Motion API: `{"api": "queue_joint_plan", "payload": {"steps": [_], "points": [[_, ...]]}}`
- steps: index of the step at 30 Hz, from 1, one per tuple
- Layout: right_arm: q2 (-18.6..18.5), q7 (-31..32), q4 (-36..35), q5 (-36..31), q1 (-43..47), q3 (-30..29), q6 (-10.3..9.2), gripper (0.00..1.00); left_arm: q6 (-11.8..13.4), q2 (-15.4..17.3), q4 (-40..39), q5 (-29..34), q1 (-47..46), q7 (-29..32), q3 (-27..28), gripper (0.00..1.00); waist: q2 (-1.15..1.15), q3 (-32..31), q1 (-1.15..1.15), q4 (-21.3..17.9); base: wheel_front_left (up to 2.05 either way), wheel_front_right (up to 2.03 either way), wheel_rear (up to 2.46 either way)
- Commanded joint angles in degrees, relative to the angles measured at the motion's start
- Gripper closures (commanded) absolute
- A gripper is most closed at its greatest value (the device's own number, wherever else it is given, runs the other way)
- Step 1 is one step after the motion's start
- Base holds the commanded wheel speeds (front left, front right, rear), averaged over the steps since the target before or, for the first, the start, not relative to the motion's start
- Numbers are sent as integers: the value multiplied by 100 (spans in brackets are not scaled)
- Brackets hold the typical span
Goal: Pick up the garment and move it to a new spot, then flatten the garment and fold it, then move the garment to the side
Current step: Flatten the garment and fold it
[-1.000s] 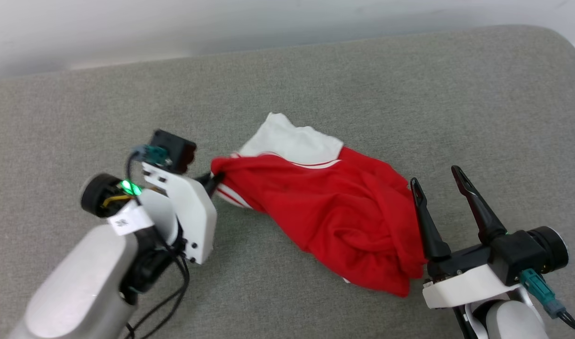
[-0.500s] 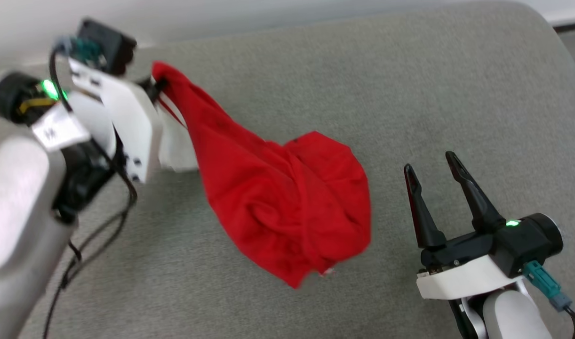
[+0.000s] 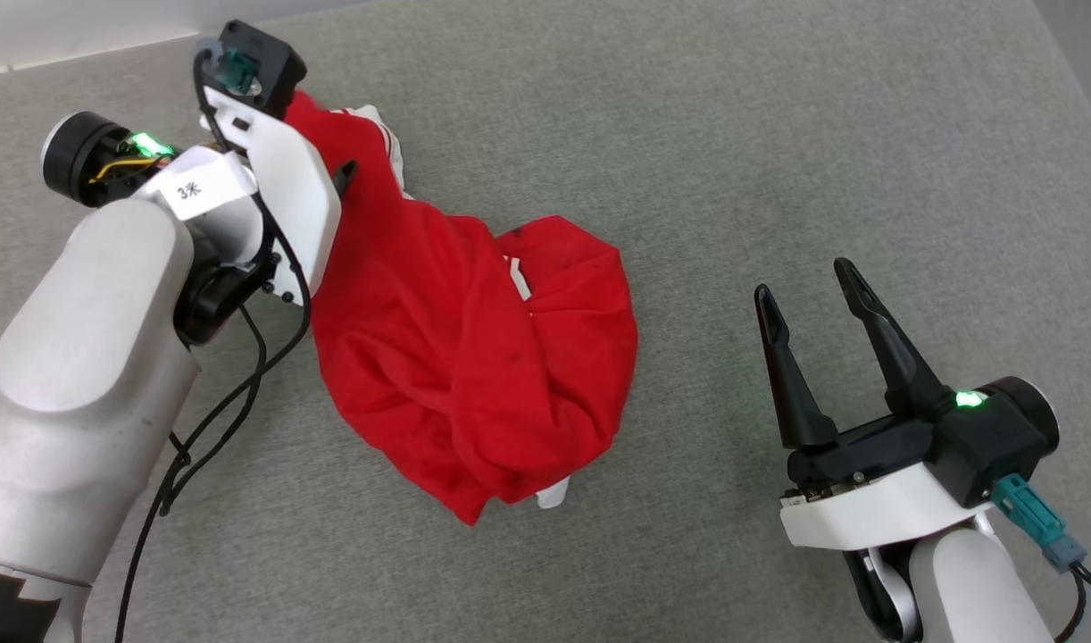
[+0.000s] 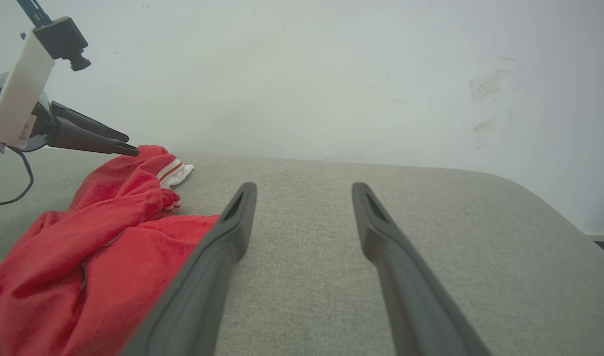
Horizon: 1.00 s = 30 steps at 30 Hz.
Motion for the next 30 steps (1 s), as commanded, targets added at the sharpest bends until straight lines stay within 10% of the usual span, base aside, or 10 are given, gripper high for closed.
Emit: {"api": "queue_joint_plan", "payload": {"steps": [1, 13, 30], "points": [[1, -11, 21, 3, -38, -17, -4, 0, -28, 3, 55, -23, 56, -92, 19, 0, 0, -40, 0, 50, 0, 0, 0], [0, -11, 196, -385, 153, -264, -4, 0, 87, 17, -141, 17, 545, -2182, 390, 0, 0, -784, 0, 810, 0, 0, 0], [2, 21, 488, -652, 675, -458, -4, 0, 1188, 94, -2690, -59, 3952, -4480, 827, 0, 0, -1667, 0, 1612, 0, 0, 0]]}}
